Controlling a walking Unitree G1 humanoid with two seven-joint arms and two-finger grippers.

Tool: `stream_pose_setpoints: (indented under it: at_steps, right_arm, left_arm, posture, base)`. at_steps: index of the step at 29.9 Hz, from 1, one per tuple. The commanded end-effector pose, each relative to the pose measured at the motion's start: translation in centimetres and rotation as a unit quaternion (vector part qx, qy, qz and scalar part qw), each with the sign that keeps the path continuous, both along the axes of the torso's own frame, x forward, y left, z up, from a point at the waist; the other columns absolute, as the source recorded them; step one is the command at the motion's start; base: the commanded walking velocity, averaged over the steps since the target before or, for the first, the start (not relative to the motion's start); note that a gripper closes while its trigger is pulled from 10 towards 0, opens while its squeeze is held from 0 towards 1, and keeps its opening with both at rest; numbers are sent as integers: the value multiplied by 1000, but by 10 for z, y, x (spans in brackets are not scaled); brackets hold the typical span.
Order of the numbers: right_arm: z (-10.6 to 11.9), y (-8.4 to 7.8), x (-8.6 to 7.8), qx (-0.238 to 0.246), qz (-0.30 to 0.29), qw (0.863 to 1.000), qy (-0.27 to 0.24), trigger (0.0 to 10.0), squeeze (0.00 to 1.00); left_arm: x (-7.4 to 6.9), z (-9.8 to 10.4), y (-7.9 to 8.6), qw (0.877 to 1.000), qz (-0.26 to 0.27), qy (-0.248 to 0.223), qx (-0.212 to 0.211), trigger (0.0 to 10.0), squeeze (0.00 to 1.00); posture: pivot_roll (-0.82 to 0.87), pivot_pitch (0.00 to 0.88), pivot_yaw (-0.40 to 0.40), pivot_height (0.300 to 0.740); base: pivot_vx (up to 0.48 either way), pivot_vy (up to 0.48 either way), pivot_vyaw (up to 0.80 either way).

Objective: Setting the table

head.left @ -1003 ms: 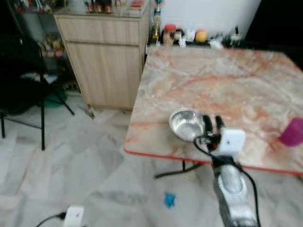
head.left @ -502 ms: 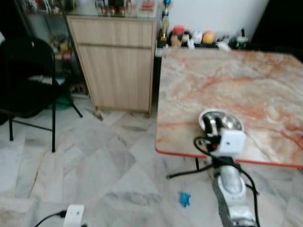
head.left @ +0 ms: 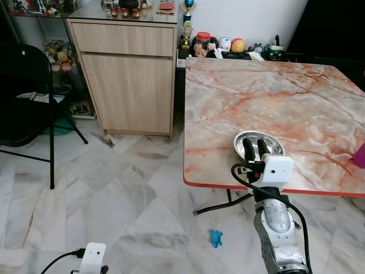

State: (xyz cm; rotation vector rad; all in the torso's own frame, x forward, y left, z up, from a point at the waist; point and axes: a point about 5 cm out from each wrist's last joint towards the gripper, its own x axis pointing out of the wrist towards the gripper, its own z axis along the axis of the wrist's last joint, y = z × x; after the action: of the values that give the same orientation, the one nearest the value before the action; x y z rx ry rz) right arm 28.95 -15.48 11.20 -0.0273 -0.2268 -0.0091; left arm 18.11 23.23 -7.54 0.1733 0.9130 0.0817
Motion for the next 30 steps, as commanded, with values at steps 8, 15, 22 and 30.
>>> stream_pose_setpoints:
  at_steps: [8,15,22,30]
  right_arm:
    - [2,-4,1,1,-5,1000,-2,10000,0]
    - [2,-4,1,0,-4,1000,-2,10000,0]
    - [2,-2,1,0,-2,1000,-2,10000,0]
    - [-3,-2,-1,6,-5,1000,6,10000,0]
  left_arm:
    - [2,0,-5,1000,-8,-3,2,10000,0]
    - [2,0,-5,1000,-3,-3,0,10000,0]
    - [2,0,-5,1000,-2,-3,0,10000,0]
    - [2,0,-6,1000,3,-4,-4,10000,0]
  posture:
    - [93,0,-52,740]
    - [92,0,-54,740]
    - [95,0,-56,740]
    - [96,0,-57,740]
  base:
    - [0,-364,0]
    - [0,-223,0]
    - [0,0,0]
    - [0,0,0]
